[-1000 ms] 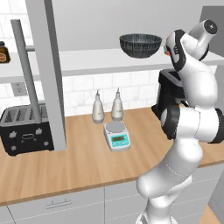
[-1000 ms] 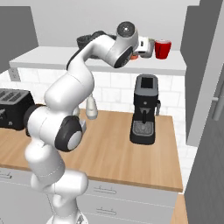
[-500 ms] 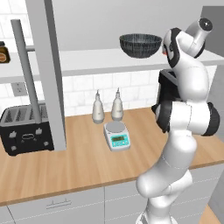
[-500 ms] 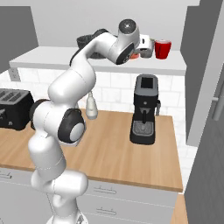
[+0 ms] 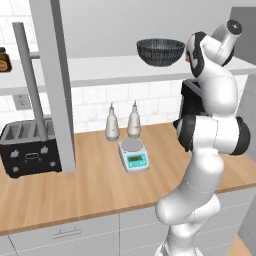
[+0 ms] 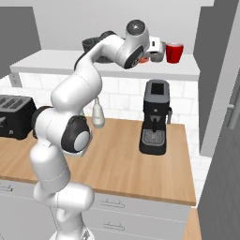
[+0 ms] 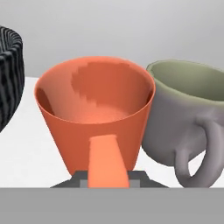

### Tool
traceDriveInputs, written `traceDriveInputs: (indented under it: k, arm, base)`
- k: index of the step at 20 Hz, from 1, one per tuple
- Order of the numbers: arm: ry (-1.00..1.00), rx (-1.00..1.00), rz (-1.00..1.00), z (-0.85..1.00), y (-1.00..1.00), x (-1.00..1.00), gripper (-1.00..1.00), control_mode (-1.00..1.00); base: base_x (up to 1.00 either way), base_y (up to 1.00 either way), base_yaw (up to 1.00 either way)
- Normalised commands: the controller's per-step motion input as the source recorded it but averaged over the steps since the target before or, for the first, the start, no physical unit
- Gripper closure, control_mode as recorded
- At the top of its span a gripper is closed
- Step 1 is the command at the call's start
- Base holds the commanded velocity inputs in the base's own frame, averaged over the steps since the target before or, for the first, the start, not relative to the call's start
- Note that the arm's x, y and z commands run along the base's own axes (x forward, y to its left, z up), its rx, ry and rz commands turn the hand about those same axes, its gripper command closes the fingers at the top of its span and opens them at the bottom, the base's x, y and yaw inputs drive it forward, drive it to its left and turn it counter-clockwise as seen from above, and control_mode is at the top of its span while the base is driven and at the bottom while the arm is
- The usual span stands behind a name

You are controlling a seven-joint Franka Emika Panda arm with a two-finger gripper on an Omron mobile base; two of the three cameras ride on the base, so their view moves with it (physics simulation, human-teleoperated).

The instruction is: Gather all objects into one cabinet and sort the glasses and bowls to opposite sides.

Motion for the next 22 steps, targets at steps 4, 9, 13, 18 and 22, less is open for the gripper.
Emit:
traceDriveInputs:
  k: [4,9,13,18,22]
  arm:
    - [0.00,0.00,-0.01,0.00,0.00,0.00,-1.00,-1.00]
    - [-0.02,0.00,0.00,0.00,0.00,0.00,-1.00,-1.00]
    - [-0.02,0.00,0.00,0.03,0.00,0.00,-1.00,-1.00]
    - [-0.08,0.00,0.00,0.10,0.00,-0.44,-1.00,-1.00]
    - [-0.09,0.00,0.00,0.14,0.00,-0.88,-1.00,-1.00]
  base:
    - [0.00,0.00,0.00]
    - [0.00,0.00,0.00]
    - [0.00,0.00,0.00]
    - [0.00,0.00,0.00]
    - [0.00,0.00,0.00]
